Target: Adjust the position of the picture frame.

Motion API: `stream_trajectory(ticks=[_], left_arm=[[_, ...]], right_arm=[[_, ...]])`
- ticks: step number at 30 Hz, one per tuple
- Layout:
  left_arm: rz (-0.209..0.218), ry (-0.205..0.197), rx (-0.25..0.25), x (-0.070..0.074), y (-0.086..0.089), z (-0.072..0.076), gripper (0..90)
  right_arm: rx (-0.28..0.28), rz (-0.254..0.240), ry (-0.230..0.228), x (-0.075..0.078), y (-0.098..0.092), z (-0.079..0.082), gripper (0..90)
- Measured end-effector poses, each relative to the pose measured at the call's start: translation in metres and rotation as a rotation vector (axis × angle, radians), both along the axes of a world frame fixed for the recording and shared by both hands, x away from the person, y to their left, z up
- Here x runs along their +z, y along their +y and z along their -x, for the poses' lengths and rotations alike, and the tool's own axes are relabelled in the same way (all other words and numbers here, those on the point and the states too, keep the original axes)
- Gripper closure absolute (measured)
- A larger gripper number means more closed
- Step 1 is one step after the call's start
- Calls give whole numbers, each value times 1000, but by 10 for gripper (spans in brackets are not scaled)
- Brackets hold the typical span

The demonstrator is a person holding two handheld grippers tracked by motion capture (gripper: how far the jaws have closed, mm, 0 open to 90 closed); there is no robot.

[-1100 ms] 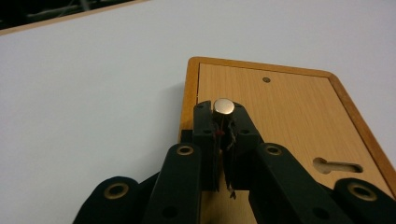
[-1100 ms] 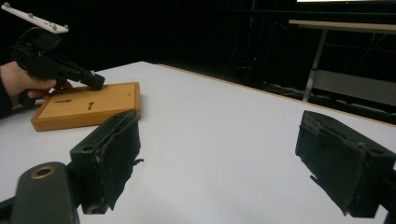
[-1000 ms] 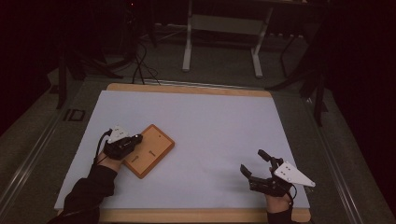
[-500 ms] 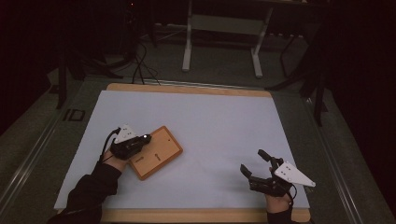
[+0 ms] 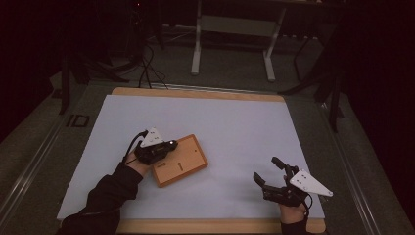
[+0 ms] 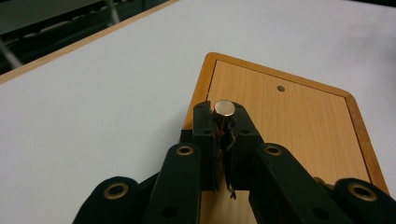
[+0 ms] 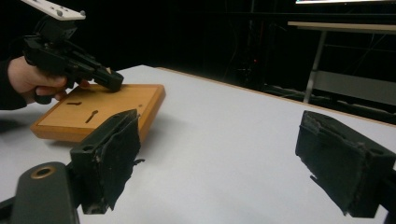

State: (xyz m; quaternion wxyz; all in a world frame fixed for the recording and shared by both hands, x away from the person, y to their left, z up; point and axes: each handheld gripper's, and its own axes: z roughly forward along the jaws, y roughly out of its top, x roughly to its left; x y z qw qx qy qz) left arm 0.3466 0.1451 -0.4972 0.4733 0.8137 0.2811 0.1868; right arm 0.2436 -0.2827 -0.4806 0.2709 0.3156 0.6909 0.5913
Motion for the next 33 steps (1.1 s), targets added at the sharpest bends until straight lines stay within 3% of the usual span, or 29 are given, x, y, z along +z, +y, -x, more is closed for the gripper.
stream_trajectory(ticks=[6, 16, 21, 23, 28, 33], left_arm=[[1, -5, -76, 2, -27, -7, 850], [-31, -20, -208, 2, -65, -15, 850], [-43, -6, -248, -2, -79, -19, 850], [-35, -2, -304, -6, -89, -21, 850], [-37, 14, -372, -14, -105, -24, 849], [-38, 24, -394, -19, -118, -27, 850]], right_arm=[[-1, -6, -3, 1, -2, 1, 135], [3, -15, 1, 0, -4, 0, 135], [6, -14, 3, 0, -3, 0, 135], [7, -13, 5, 0, -3, 0, 135], [9, -13, 9, -1, -3, 0, 135], [10, -12, 8, -1, -3, 0, 135]])
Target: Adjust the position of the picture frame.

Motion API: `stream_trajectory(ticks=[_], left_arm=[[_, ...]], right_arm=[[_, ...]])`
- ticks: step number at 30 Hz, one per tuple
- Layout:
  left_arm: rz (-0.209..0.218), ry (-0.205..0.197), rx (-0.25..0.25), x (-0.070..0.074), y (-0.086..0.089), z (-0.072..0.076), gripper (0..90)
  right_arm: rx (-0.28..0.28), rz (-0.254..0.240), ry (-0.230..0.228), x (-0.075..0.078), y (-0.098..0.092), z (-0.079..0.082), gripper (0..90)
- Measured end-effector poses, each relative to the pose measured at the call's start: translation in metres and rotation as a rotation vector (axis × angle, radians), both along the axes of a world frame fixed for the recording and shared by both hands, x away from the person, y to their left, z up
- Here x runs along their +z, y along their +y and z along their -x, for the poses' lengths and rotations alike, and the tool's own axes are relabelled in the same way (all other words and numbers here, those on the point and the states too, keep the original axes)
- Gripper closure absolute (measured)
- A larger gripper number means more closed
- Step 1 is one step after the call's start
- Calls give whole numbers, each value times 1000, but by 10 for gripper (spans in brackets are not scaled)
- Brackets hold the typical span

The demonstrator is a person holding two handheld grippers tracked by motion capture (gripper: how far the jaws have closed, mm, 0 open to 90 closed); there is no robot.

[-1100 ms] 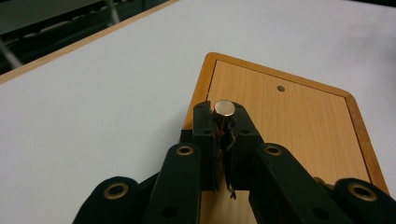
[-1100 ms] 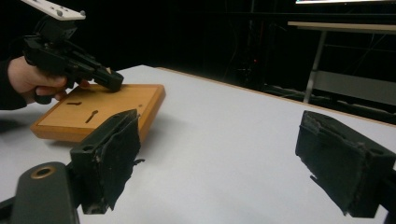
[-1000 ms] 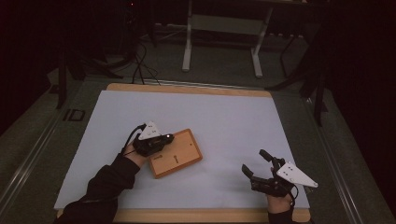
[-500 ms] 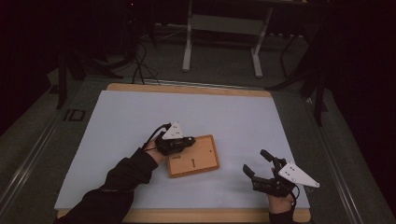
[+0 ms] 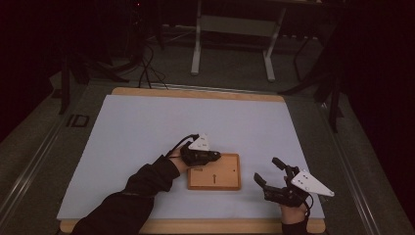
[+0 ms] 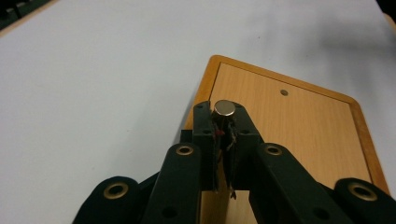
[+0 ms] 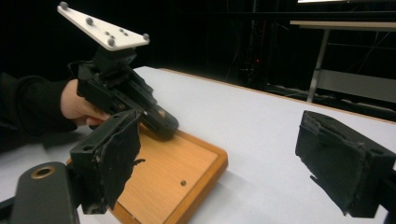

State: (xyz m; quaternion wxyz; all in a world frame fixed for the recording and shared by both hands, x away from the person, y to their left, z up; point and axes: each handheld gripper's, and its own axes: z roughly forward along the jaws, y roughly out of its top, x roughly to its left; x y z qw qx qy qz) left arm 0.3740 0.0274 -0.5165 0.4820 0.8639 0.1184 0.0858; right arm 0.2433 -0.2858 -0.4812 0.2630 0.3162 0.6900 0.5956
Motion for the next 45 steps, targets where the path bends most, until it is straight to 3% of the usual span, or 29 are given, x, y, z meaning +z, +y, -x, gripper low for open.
stream_trajectory(ticks=[4, 13, 22, 26, 28, 35, 36, 39, 42, 43, 45], left_arm=[[-7, 15, -7, -2, -4, -4, 850], [-37, 77, 45, -8, -4, -10, 851], [-33, 91, 70, -12, -3, -10, 850], [-31, 123, 77, -12, -2, -12, 850], [-39, 103, 72, -13, -3, -11, 849], [-14, 145, 74, -13, -1, -13, 825], [5, 145, 55, -13, 0, -13, 825], [31, 98, 53, -9, 2, -7, 751], [42, 97, 55, -6, 4, -5, 737], [51, 126, 67, -6, 7, -5, 677], [51, 134, 70, -6, 8, -5, 676]], right_arm=[[1, -3, 1, 0, -1, 0, 135], [6, 0, 6, -1, 0, 0, 135], [10, 4, 5, -1, 0, 0, 135], [11, 3, 7, -1, 1, -1, 135], [12, 5, 7, -1, 1, -1, 135], [12, 7, 11, -1, 2, -1, 135], [12, 7, 11, -1, 2, -1, 135], [12, 10, 12, -2, 2, -1, 135], [13, 11, 12, -2, 2, -1, 135], [15, 11, 8, -1, 3, -1, 135], [15, 10, 8, -1, 3, -1, 135]])
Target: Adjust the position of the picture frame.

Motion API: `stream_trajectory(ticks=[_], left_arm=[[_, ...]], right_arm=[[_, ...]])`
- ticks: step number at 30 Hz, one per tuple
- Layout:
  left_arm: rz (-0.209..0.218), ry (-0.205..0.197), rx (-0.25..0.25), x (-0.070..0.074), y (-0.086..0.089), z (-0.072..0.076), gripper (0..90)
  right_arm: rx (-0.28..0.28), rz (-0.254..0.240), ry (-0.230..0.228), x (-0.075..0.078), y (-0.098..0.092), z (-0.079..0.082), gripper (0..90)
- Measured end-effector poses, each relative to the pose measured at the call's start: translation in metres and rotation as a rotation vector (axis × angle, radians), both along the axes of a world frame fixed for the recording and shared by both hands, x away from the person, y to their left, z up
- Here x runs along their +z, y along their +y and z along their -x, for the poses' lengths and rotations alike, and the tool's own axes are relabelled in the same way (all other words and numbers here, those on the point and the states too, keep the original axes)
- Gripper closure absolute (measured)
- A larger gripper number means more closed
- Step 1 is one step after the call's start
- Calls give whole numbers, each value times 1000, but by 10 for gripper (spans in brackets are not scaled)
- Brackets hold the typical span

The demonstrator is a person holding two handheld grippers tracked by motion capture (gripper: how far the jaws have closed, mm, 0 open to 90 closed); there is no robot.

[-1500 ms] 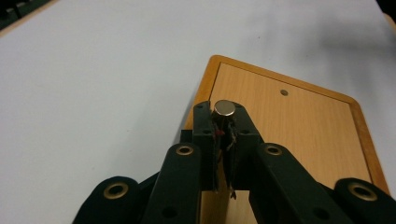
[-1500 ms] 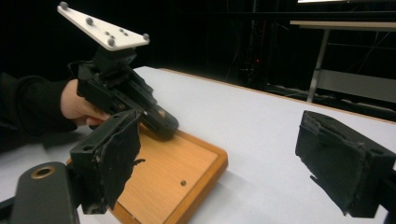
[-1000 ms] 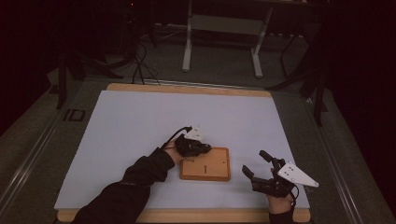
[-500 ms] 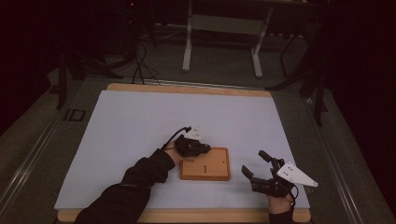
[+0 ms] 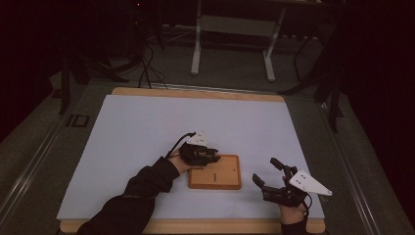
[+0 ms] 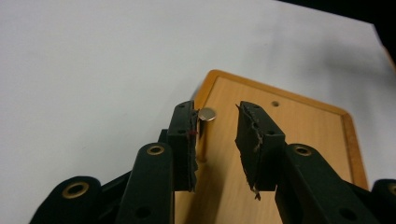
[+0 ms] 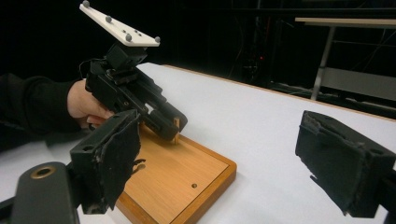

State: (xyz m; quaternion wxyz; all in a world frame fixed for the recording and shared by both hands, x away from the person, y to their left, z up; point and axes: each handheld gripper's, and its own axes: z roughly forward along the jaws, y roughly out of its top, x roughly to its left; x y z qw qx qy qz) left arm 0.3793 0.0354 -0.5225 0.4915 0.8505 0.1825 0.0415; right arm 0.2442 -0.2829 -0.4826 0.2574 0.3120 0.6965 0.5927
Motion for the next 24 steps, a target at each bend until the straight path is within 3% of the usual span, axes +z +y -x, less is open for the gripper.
stream_trajectory(ticks=[4, 5, 9, 13, 17, 24], left_arm=[[36, 9, 23, 5, 9, 2, 586], [33, 17, 34, 6, 10, 3, 532], [36, 25, 28, 9, 17, 5, 479], [52, 23, 32, 10, 23, 8, 455], [63, 52, 39, 9, 31, 10, 426], [59, 52, 43, 12, 36, 22, 400]], right_arm=[[0, 2, -1, 0, 0, 0, 135], [-1, 2, -2, 0, 0, 0, 135], [10, 5, 18, -1, 1, -2, 135], [19, 12, 17, -1, 4, -2, 135], [25, 11, 23, -2, 4, -2, 135], [56, 1, 36, -2, 6, -2, 161]])
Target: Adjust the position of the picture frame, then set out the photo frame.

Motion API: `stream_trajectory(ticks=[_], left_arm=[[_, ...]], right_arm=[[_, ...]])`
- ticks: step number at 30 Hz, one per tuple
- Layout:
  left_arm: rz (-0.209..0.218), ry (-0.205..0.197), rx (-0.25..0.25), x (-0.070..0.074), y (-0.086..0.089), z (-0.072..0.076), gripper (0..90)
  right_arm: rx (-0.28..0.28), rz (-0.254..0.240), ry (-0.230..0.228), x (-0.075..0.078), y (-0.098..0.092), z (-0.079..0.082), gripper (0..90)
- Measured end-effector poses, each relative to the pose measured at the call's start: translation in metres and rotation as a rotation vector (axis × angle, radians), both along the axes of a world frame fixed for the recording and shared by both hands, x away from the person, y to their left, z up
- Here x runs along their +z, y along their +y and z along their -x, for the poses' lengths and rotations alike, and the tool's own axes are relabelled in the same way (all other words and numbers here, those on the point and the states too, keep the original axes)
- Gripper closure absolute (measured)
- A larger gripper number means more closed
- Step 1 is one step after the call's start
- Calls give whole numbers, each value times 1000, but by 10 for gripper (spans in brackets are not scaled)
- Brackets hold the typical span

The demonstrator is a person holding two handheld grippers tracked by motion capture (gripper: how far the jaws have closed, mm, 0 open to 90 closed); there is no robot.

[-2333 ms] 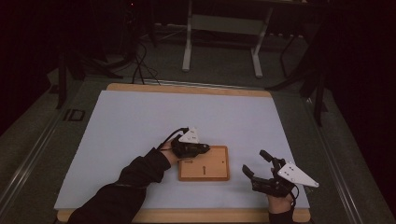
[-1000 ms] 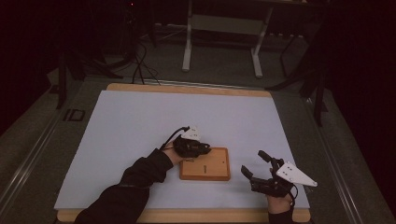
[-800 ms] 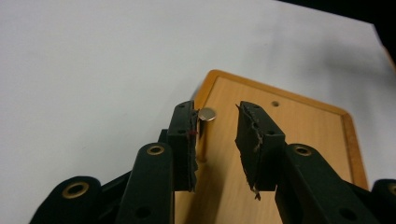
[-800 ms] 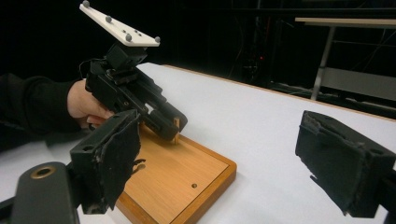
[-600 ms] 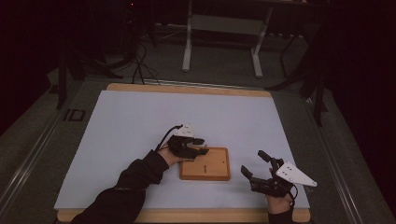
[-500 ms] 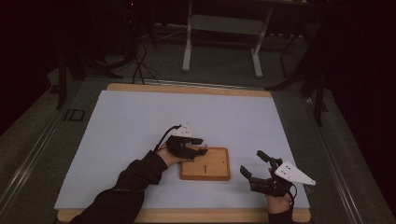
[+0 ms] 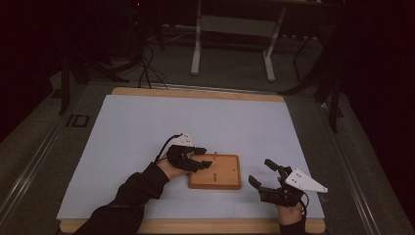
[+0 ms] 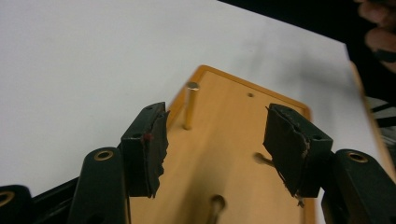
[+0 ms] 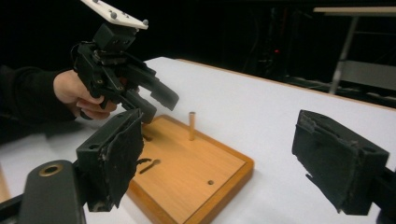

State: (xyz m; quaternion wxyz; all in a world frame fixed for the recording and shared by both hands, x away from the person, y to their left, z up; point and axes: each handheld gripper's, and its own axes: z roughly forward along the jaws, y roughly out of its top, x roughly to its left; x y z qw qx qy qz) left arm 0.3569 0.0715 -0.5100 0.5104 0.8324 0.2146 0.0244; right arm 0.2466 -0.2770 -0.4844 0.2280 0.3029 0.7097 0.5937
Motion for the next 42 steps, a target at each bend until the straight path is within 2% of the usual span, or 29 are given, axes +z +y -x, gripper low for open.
stream_trajectory(ticks=[2, 3, 4, 6, 7, 10, 11, 13, 15, 17, 18, 19, 21, 25, 27, 32, 34, 37, 39, 42], left_arm=[[0, 0, 5, 1, 1, 1, 400], [-6, -1, 16, 1, 1, 1, 400], [-6, 2, 8, 1, 1, 1, 400], [-8, -4, 11, 1, 0, 2, 400], [-11, -8, 11, -1, -2, 4, 400], [-8, -5, 9, -3, -3, 4, 399], [-11, -7, 13, -4, -3, 5, 399], [-11, -14, 12, -5, -4, 5, 400], [-4, -13, 3, -7, -5, 5, 399], [-7, -21, 10, -7, -5, 5, 399], [3, -25, 14, -8, -4, 4, 399], [3, -37, 27, -8, -4, 4, 386], [1, -40, 31, -7, -4, 3, 388], [-30, -5, 20, -6, -7, 1, 389], [-44, -15, 18, -4, -9, 1, 388], [-27, -31, 11, -1, -11, 0, 390], [-60, -44, 22, -2, -15, -1, 429], [-82, -53, 32, -6, -19, -3, 476], [-87, -63, 33, -8, -21, -4, 509], [-92, -72, 31, -10, -25, -6, 544]], right_arm=[[6, 55, 16, 0, 6, -1, 202], [6, 55, 16, 0, 6, -1, 202], [16, 81, 21, 0, 9, -2, 213], [35, 69, 34, 0, 9, -2, 218], [34, 83, 37, 1, 9, -3, 239], [48, 63, 47, 2, 7, -3, 244], [56, 71, 58, 2, 6, -3, 263], [93, 57, 84, -2, 4, -4, 262], [91, 80, 85, -5, 2, -5, 261], [91, 80, 85, -5, 2, -5, 261], [99, 71, 83, -6, 0, -4, 261], [96, 51, 72, -6, -1, -4, 218], [100, 11, 63, -5, -4, -3, 213], [71, 28, 60, -4, -4, -3, 208], [55, 51, 60, -5, -3, -3, 201], [71, 33, 68, -5, -2, -3, 163], [81, 29, 79, -5, 1, -3, 143], [72, 39, 71, -6, 6, -4, 132], [103, 32, 74, -6, 7, -4, 125], [114, 48, 84, -7, 9, -4, 134]])
